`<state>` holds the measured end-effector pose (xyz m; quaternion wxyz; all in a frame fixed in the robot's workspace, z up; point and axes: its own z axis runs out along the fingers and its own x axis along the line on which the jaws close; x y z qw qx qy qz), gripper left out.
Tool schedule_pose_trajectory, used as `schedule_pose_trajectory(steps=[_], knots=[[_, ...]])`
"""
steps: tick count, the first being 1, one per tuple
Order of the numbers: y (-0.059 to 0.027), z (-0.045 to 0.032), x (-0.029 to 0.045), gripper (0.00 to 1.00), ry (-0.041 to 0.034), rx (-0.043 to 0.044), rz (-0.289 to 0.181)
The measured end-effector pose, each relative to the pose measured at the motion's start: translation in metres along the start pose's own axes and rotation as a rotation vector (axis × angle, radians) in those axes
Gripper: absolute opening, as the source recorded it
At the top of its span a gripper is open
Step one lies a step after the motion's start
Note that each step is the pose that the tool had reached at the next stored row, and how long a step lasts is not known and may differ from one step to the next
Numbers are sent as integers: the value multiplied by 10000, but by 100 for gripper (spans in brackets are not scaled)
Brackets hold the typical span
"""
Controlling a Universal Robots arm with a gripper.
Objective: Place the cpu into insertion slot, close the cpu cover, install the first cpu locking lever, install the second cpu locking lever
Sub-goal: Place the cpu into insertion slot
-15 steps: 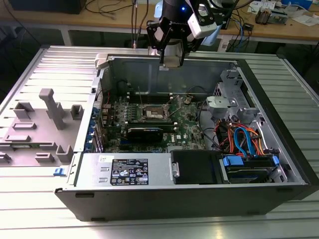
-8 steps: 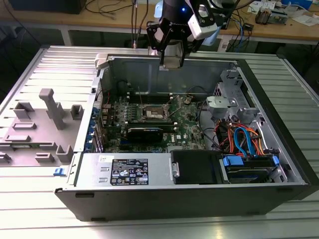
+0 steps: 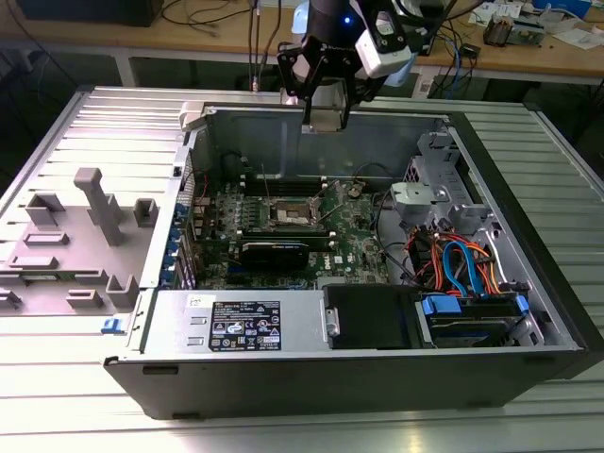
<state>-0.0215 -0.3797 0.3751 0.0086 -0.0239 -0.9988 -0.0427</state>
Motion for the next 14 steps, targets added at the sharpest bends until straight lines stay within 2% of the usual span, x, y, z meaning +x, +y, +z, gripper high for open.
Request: schedule_pose_trajectory(steps=[5, 14], knots=[[-2, 14, 1, 54, -49, 14, 560], [-2, 15, 1, 54, -51, 12, 574]])
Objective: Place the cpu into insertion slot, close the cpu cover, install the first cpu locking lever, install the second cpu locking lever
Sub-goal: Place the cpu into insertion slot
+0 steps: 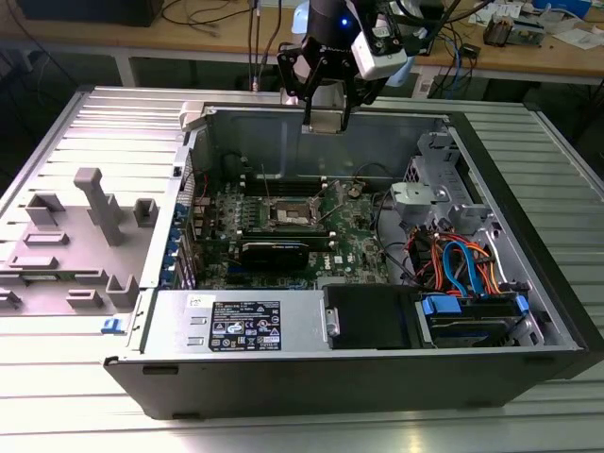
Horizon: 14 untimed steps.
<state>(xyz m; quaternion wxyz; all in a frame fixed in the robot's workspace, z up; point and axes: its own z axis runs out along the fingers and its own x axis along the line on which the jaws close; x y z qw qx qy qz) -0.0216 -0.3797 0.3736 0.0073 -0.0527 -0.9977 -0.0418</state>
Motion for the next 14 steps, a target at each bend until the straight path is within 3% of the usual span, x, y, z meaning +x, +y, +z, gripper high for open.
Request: schedule_pose_trajectory(steps=[5, 10, 14], knots=[[0, 1, 0, 54, -11, 1, 136], [-1, 7, 0, 54, -68, 9, 797], [-4, 12, 0, 54, -91, 7, 1057]])
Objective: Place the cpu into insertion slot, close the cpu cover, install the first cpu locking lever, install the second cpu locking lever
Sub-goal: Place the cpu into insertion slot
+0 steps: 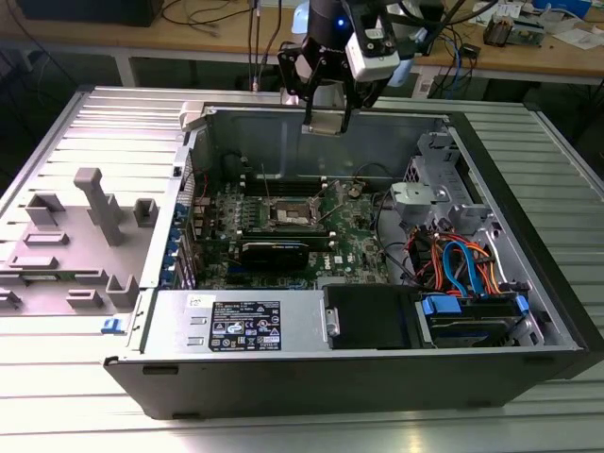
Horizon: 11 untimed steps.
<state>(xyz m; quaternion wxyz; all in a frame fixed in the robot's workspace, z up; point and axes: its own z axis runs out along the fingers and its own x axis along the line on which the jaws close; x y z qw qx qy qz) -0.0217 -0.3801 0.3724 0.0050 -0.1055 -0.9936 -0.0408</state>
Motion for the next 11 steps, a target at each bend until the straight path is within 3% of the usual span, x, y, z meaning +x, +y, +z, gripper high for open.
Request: schedule_pose_trajectory(steps=[7, 11], knots=[[-51, 13, -11, 54, -3, 1, 35], [-55, 37, -14, 54, -35, -3, 438]])
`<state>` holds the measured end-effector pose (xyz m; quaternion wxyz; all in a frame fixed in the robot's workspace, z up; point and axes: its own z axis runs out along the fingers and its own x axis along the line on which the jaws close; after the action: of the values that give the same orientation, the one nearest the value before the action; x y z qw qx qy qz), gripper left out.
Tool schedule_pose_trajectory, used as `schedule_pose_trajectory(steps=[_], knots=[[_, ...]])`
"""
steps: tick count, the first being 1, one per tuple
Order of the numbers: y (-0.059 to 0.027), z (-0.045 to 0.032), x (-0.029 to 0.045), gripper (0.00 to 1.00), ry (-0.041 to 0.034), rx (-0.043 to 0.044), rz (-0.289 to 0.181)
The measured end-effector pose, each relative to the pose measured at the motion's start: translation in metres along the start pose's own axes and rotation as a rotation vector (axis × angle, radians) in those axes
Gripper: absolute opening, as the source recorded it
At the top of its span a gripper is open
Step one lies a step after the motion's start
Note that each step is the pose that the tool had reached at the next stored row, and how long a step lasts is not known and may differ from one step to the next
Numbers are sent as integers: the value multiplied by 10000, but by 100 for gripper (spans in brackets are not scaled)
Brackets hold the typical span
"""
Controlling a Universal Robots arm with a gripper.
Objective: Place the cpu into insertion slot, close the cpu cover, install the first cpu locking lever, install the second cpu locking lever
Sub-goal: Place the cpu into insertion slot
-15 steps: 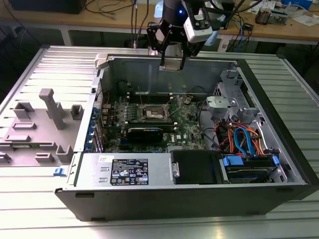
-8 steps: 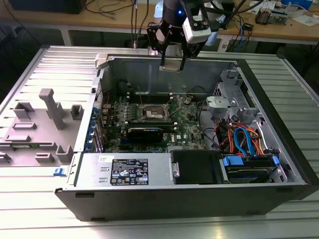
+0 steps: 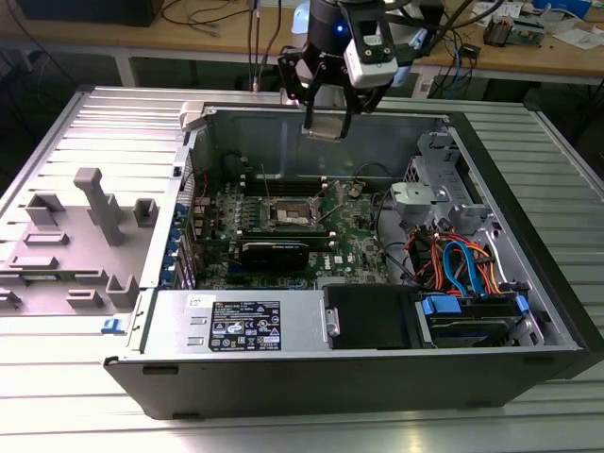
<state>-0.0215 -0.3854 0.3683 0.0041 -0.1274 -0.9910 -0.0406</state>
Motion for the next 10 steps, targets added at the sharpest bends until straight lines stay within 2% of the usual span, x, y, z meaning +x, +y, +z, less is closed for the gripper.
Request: schedule_pose_trajectory(steps=[10], knots=[[-6, 67, 0, 54, -136, -20, 1696]])
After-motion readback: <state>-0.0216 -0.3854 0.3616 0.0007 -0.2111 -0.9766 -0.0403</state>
